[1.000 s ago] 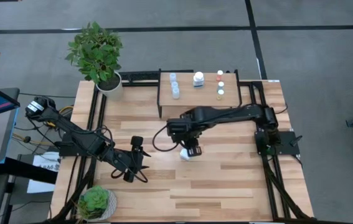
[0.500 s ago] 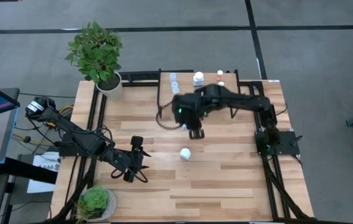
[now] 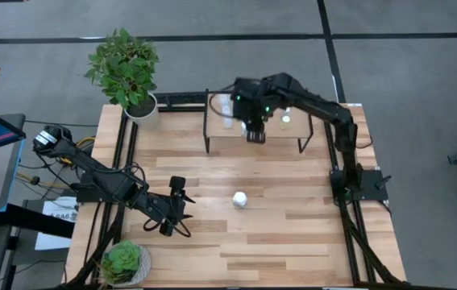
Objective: Pick and place medicine bottles onto shelf by color
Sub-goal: Put the top white pill bottle on the shelf aligned with the other white pill bottle
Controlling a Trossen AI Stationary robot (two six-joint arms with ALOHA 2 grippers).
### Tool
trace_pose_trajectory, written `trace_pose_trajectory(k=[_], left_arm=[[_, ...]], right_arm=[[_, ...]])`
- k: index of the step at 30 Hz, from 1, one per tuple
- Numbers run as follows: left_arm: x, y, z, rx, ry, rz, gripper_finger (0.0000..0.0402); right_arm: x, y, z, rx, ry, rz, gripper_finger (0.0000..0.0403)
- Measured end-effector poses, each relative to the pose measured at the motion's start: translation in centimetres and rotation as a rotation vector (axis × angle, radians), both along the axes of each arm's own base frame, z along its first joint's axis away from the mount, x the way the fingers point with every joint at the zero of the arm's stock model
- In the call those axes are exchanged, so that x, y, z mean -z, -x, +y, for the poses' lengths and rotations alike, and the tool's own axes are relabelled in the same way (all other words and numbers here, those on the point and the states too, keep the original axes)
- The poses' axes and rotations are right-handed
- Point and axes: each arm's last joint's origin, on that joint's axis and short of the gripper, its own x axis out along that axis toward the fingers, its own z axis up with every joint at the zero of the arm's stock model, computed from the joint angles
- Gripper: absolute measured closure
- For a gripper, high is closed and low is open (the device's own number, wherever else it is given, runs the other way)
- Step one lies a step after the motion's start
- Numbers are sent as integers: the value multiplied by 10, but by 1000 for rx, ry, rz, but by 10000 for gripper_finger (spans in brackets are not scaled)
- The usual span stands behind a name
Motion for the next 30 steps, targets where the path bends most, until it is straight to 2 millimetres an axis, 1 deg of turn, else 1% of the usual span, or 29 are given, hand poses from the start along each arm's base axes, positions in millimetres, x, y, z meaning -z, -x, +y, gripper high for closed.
trace_pose_trajectory(k=[5, 7, 10, 13, 17, 27, 30], left_arm=[[0, 0, 0, 0, 0, 0, 203], [0, 0, 0, 0, 0, 0, 203], [0, 0, 0, 0, -1, 0, 203], [0, 0, 0, 7, -14, -3, 203], [0, 0, 0, -3, -26, -10, 203], [-1, 0, 1, -13, -33, -16, 203], [-1, 0, 1, -13, -34, -16, 203]], right_arm=[[1, 12, -32, 80, -9, 2, 229], [5, 15, -40, 95, -15, 21, 229], [5, 18, -48, 101, -18, 18, 229], [6, 20, -54, 63, -32, 18, 230], [8, 20, -56, 22, -21, 30, 228], [8, 27, -69, -13, -4, 42, 228], [8, 28, -70, -24, -28, 29, 228]])
